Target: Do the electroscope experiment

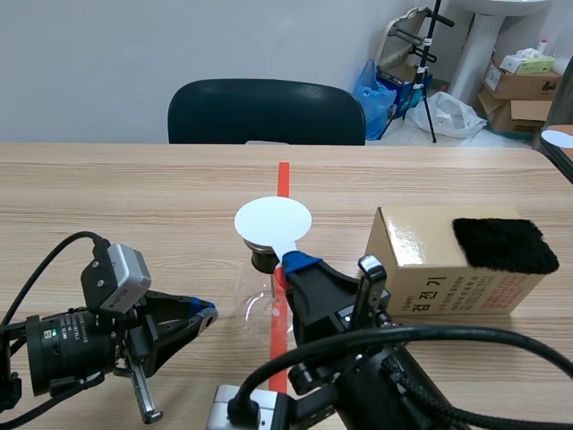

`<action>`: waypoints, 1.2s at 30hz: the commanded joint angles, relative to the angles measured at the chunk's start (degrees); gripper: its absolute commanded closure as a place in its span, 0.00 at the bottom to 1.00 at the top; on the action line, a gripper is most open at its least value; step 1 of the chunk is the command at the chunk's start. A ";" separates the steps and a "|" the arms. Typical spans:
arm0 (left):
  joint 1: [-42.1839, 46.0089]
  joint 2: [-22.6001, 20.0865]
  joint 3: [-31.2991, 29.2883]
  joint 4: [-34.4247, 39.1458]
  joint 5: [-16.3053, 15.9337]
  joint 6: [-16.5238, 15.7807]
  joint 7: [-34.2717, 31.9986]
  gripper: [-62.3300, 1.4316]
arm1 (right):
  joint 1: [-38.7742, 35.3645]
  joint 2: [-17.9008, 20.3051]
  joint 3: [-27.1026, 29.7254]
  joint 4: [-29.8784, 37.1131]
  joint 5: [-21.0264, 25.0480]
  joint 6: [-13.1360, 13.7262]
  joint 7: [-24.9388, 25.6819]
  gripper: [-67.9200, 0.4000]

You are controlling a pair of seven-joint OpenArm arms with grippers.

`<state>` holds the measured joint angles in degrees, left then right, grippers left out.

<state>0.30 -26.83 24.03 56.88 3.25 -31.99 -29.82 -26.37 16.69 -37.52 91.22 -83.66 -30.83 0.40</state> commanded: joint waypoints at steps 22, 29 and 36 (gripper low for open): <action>-0.33 0.17 -0.15 1.14 -0.42 -0.28 -0.59 0.93 | 0.66 0.13 0.33 0.24 -0.04 -0.76 0.04 0.98; -0.33 0.17 -0.15 1.14 -0.42 -0.28 -0.59 0.93 | 0.66 0.28 0.33 0.24 -0.04 -0.76 -1.16 0.98; -0.33 0.31 -0.15 1.14 -0.42 -0.28 -0.57 0.93 | 0.66 0.28 0.33 0.24 -0.04 -0.76 -8.81 0.98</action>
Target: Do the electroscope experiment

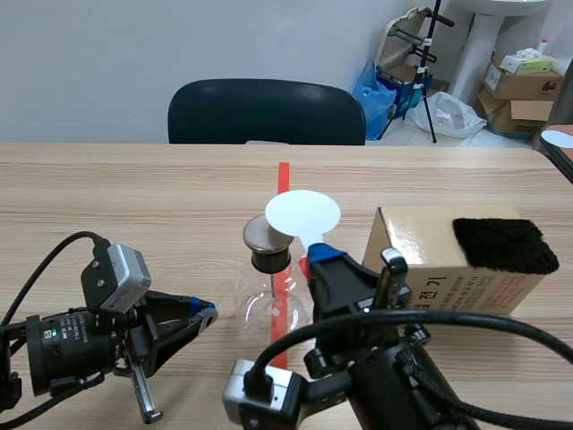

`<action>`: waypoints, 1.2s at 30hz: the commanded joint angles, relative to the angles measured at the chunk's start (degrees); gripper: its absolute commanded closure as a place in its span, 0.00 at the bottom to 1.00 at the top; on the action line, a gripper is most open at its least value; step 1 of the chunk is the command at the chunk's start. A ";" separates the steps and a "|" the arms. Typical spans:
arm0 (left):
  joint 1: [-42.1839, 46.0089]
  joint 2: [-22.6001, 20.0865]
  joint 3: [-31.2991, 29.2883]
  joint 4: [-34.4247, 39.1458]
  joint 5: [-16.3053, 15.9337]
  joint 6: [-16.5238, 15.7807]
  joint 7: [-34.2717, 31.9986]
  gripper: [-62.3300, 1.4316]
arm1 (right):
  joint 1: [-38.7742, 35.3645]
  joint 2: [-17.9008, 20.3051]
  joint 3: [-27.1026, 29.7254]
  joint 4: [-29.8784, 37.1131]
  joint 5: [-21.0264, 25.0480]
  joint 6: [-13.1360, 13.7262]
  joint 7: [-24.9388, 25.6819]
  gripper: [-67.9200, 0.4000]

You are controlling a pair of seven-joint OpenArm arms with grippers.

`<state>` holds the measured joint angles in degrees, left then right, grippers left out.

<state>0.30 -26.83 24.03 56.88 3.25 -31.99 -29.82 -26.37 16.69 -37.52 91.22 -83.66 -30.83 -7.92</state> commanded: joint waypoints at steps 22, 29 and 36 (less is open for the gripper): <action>-0.33 0.31 -0.15 1.14 -0.42 -0.28 -0.57 0.93 | 0.66 0.28 0.33 0.24 -0.04 -0.76 -21.03 0.98; -0.33 0.31 -0.15 1.14 -0.42 -0.28 -0.55 0.93 | 0.66 0.28 0.33 0.24 -0.04 -0.76 -21.33 0.98; -0.33 0.31 -0.15 1.14 -0.42 -0.28 -0.55 0.93 | 0.66 0.28 0.33 0.24 -0.04 -0.76 -18.84 0.98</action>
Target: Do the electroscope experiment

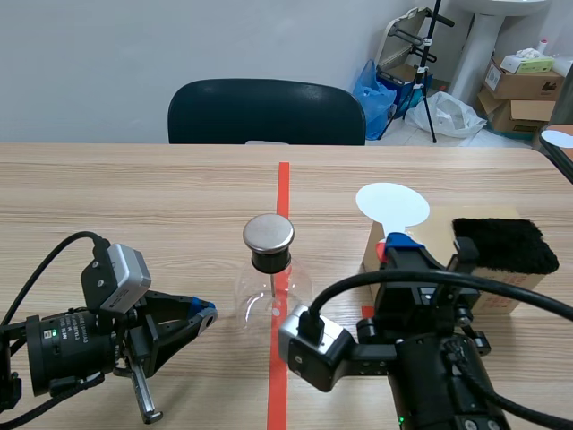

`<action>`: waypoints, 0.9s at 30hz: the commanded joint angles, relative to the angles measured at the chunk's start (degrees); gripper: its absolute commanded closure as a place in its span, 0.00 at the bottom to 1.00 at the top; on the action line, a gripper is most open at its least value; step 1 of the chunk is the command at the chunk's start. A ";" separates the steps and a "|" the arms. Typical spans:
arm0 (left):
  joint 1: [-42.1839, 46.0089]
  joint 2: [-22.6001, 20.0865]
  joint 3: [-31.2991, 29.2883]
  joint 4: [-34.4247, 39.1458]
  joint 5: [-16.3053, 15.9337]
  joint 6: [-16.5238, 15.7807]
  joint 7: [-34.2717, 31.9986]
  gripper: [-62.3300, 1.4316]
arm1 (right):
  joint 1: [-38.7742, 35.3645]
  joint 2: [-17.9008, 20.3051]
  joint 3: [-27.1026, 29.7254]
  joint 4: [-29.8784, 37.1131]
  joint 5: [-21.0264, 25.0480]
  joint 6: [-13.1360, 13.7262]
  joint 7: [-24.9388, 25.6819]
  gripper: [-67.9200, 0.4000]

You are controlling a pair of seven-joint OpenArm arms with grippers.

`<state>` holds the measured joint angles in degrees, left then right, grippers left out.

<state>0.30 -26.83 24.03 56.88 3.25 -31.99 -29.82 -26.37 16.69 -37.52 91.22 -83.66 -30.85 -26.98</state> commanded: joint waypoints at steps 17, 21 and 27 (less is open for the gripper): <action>-0.33 0.31 -0.15 1.14 -0.42 -0.28 -0.55 0.93 | 0.66 0.26 0.33 0.24 -0.04 -0.74 22.01 0.98; -0.33 0.31 -0.15 1.14 -0.42 -0.28 -0.55 0.93 | 0.66 0.26 0.33 0.24 -0.04 -0.74 25.86 0.98; -0.33 0.31 -0.15 1.14 -0.42 -0.28 -0.55 0.93 | 0.66 0.26 0.33 0.24 -0.04 -0.74 27.65 0.98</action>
